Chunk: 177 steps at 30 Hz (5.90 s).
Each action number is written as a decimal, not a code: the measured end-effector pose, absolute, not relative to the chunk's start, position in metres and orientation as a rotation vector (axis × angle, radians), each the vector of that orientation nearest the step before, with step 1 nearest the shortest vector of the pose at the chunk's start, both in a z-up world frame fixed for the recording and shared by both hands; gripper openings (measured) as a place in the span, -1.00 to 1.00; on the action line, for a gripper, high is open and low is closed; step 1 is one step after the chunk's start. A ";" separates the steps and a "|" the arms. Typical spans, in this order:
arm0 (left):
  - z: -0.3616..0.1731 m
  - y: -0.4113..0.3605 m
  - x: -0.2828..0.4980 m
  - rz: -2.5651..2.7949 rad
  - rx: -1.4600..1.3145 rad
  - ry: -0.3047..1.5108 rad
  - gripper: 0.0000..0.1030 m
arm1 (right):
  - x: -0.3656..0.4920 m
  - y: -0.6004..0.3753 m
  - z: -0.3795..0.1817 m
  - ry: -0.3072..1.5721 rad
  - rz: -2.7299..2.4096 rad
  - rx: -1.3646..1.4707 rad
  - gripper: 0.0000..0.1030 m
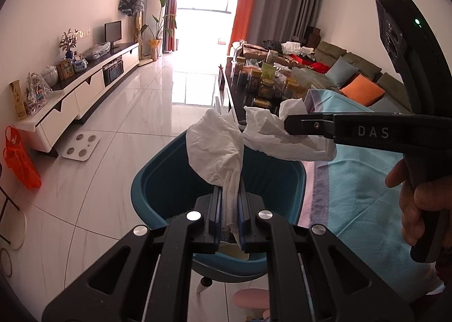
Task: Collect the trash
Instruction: 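Open both tools to drop the tissues into the bin, then move both tools back over the table trash, then grasp the dotted paper cup with the left tool while the right tool grasps the gold wrapper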
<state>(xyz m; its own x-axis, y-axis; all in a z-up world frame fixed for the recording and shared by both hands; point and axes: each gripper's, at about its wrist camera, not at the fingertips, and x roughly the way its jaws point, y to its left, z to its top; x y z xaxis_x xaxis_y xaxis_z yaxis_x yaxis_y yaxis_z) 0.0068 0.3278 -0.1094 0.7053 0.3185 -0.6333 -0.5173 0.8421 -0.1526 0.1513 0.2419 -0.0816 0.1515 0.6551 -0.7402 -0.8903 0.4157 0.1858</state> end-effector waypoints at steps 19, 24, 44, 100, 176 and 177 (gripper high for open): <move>-0.150 0.352 0.057 0.481 -0.366 0.732 -0.61 | 0.160 0.272 -0.112 0.954 1.114 -0.396 -0.41; -0.154 0.349 0.063 0.492 -0.362 0.733 -0.42 | 0.164 0.271 -0.111 0.956 1.103 -0.388 -0.32; -0.095 0.328 0.015 0.570 -0.325 0.523 0.73 | 0.156 0.206 -0.060 0.826 1.099 -0.259 0.52; 0.006 0.033 0.023 -0.049 -0.085 0.336 0.89 | 0.040 -0.205 -0.024 0.361 0.307 0.003 0.87; -0.113 -0.015 0.344 -0.455 0.106 0.841 0.72 | 0.218 -0.264 -0.089 0.743 0.222 0.026 -0.97; -0.112 -0.013 0.345 -0.464 0.096 0.843 0.71 | 0.216 -0.264 -0.089 0.740 0.221 0.027 -0.97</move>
